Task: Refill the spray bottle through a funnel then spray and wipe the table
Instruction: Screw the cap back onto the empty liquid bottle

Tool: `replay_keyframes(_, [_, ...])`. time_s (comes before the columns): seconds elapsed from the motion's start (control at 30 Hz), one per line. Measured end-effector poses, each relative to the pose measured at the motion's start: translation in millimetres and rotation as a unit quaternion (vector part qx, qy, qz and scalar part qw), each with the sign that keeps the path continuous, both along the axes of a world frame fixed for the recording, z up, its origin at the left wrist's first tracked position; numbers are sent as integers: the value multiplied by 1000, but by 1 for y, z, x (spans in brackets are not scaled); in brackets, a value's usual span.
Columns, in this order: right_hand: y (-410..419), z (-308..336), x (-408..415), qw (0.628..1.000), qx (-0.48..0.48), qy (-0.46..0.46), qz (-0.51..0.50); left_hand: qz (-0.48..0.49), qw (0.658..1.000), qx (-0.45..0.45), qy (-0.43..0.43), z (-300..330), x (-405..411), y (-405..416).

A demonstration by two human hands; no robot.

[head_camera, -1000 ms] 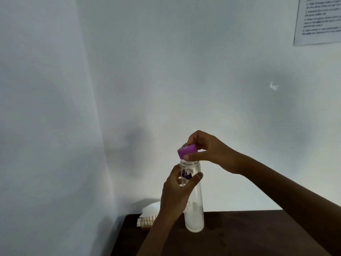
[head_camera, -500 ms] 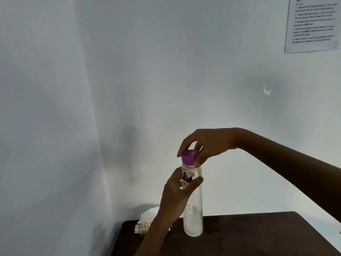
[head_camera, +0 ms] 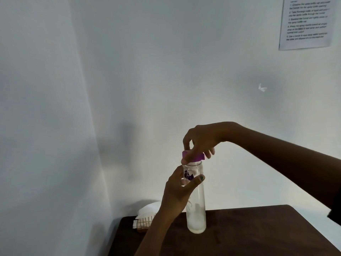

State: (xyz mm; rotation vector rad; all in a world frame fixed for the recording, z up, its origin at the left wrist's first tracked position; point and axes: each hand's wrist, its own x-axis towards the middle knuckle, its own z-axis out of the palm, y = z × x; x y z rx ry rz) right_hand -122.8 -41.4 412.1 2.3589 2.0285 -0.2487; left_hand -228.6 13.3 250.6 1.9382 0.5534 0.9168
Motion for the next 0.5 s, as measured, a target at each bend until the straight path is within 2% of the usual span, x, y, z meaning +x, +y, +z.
replay_keyframes(0.07, [0,4,6,997,-7,69,34,4,1000,4,3,3,-1,0])
replay_keyframes(0.13, [0,6,10,993,-7,96,72,4,1000,15,3,5,-3,1])
replay_keyframes(0.23, [-2,8,12,989,-12,94,114,-3,1000,22,9,6,-5,1])
replay_keyframes(0.5, [0,14,10,986,16,79,144,-26,999,18,26,9,-5,3])
